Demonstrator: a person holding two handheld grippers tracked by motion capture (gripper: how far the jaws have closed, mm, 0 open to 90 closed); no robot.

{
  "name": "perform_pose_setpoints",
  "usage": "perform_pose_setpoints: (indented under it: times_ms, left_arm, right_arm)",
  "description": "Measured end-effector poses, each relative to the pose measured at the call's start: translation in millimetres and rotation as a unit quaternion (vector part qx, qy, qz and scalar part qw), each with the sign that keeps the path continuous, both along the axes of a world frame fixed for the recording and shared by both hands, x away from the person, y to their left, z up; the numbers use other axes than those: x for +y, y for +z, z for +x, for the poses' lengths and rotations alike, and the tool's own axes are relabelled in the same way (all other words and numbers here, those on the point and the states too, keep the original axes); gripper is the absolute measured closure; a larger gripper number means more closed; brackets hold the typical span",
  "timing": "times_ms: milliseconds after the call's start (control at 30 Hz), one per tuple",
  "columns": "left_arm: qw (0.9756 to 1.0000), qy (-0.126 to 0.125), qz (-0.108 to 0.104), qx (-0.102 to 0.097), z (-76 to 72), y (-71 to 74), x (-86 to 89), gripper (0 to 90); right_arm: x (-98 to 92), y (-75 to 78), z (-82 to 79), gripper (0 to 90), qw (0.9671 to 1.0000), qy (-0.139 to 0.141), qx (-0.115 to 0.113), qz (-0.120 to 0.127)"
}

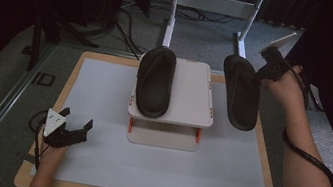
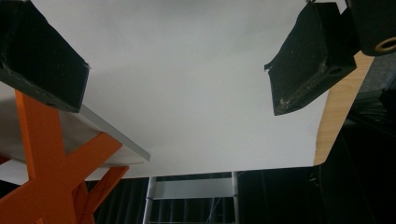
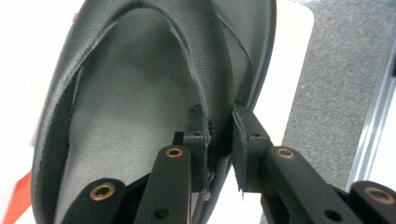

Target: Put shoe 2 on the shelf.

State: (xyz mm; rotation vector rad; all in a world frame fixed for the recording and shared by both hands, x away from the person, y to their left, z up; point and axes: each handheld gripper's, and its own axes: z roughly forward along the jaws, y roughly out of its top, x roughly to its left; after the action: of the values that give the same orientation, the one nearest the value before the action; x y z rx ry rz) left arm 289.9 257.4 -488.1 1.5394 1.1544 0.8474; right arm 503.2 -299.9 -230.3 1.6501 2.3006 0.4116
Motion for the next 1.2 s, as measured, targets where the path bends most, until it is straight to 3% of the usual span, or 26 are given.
perform_pose_setpoints:
  times_ms: [233,400,633,733,1200]
  left_arm:
    - [1.0000,-0.001,0.000,0.001,0.0,0.1,0.2,4.7]
    - [1.0000,-0.001,0.000,0.001,0.0,0.1,0.2,4.7]
    - [1.0000,-0.003,-0.001,0.001,-0.1,0.1,0.2,4.8]
    - [1.0000,-0.004,-0.001,0.001,0.0,0.1,0.3,4.9]
    - [1.0000,-0.007,-0.001,0.001,-0.2,0.1,0.3,5.0]
  right_arm:
    - [19.8,16.9,0.6,77.6,0.9999,0.009,-0.005,0.003]
    - [33.2,20.3,-0.7,77.6,0.9996,0.023,-0.008,0.012]
    - [61.9,17.2,-0.2,77.7,0.9989,0.044,-0.005,0.012]
    - [64.4,16.9,0.0,77.7,0.9989,0.046,-0.003,0.012]
    - [114.5,1.1,4.2,77.7,0.9970,0.074,0.020,0.013]
